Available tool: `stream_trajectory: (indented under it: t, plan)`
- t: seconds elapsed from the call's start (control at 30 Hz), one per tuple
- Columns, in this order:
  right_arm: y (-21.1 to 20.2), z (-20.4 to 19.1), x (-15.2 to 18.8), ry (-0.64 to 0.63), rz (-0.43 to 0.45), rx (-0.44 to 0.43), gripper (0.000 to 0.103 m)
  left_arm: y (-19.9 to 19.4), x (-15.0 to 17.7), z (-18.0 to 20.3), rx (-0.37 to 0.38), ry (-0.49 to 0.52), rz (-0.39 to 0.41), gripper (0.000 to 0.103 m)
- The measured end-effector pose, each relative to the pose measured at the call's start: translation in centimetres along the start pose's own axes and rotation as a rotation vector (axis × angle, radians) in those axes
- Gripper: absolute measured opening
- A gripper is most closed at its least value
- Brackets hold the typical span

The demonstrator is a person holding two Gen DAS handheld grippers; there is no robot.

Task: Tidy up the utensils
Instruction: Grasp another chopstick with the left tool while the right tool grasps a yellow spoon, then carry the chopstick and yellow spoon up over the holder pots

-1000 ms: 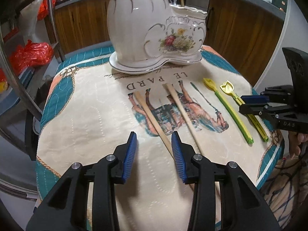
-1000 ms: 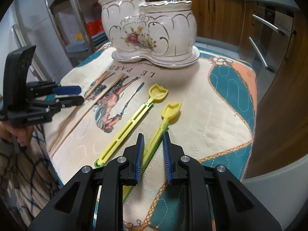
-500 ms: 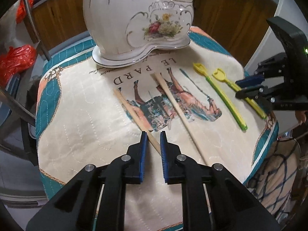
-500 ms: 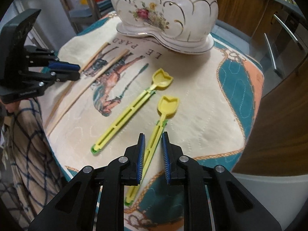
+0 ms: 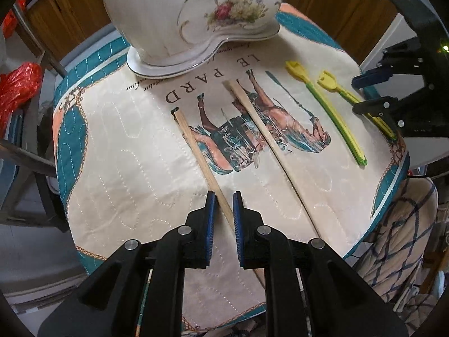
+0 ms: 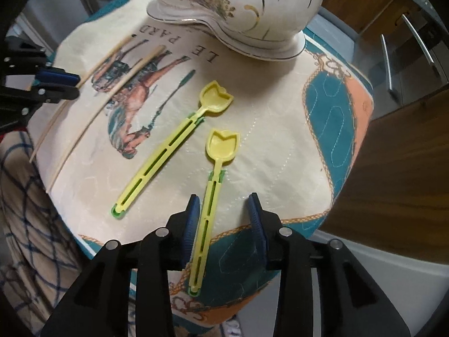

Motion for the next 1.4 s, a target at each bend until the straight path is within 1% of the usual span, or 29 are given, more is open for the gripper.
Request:
stream_trajectory:
  t: [0.13,0.2,0.23,0.27,0.3,0.33,0.37,0.43,0.5,0.53,0.57,0.6,0.63,0.67,0.73,0.8,0.87,0.93,1.03,1.17,1.23,1.3,1.4]
  plan:
    - [0.0,-0.2,0.0,0.017,-0.015,0.006,0.038,0.2,-0.5,0.1,-0.006,-0.01,-0.037,0.015]
    - [0.0,0.0,0.0,0.024,-0.015,0.002,0.038,0.3,-0.6,0.2,-0.004,-0.013,-0.049,0.018]
    - [0.0,0.1,0.1,0.03,-0.013,-0.001,0.038,0.3,-0.7,0.4,0.005,-0.014,-0.052,0.025]
    - [0.1,0.3,0.2,0.037,-0.01,-0.004,0.038,0.3,-0.7,0.7,0.021,-0.007,-0.053,0.036]
    - [0.0,0.3,0.0,0.038,-0.007,-0.005,0.038,0.3,-1.2,1.2,0.031,0.002,-0.054,0.043]
    - [0.1,0.2,0.0,0.038,-0.004,-0.004,0.038,0.3,-1.2,1.9,0.037,0.022,-0.052,0.055]
    - [0.2,0.3,0.1,0.039,-0.002,-0.004,0.038,0.3,-1.3,2.5,0.027,0.041,-0.049,0.062]
    - [0.2,0.4,0.0,0.034,0.002,0.003,0.037,0.3,-1.3,3.5,-0.021,0.051,-0.036,0.064]
    - [0.2,0.3,0.1,0.032,0.005,0.013,0.036,0.3,-1.3,3.5,-0.027,0.025,-0.026,0.063]
    - [0.1,0.2,0.2,0.031,0.008,0.015,0.035,0.2,-1.2,3.4,-0.027,0.019,-0.018,0.059]
    - [0.0,0.0,0.3,0.03,0.012,0.012,0.032,0.0,-1.1,3.1,-0.03,0.003,-0.008,0.048]
    - [0.0,-0.2,0.3,0.027,0.017,0.008,0.028,-0.1,-1.0,2.6,-0.034,-0.019,-0.002,0.04]
    - [-0.1,-0.5,0.4,0.025,0.023,0.005,0.026,-0.1,-0.9,2.0,-0.038,-0.04,0.001,0.021]
    - [-0.1,-0.7,0.4,0.022,0.027,0.004,0.024,-0.1,-0.8,1.2,-0.042,-0.062,0.002,0.011]
    - [-0.1,-1.0,0.5,0.015,0.038,0.008,0.02,0.0,-0.5,0.2,-0.017,-0.085,0.003,0.006]
    - [0.0,-1.3,0.6,0.007,0.046,0.007,0.013,-0.1,0.0,-0.4,0.002,-0.095,0.008,0.006]
    - [0.0,-1.5,0.7,0.004,0.056,0.009,0.01,-0.2,0.3,-0.6,0.008,-0.103,0.02,0.006]
    - [-0.1,-1.6,0.8,0.006,0.065,0.014,0.01,-0.3,0.2,-0.5,0.01,-0.109,0.033,0.005]
    - [-0.4,-2.0,1.3,0.02,0.089,0.0,0.01,-0.6,1.6,-0.4,0.02,-0.123,0.057,0.005]
    - [-1.3,-1.8,2.2,0.039,0.143,-0.035,0.01,-2.2,2.0,-1.2,0.024,-0.144,0.135,0.005]
    - [-1.8,-1.6,2.7,0.045,0.177,-0.06,0.01,-3.4,2.5,-1.7,0.026,-0.163,0.194,0.005]
    - [-2.3,-1.1,3.0,0.06,0.215,-0.086,0.01,-4.0,2.8,-2.0,0.04,-0.186,0.234,0.005]
    - [-3.8,-0.2,3.6,0.088,0.298,-0.134,0.01,-5.1,3.3,-2.5,0.05,-0.222,0.301,0.005]
Point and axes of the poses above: each gripper's, at about its wrist camera, not at the fingertips, and y roughly the way its jaws point, z to its right, x to its underside, the point moved 1 cm from there along y, roughly the way its jaws point, and after that the axes turned 11 degrees about -x, right-handed, at the moved point
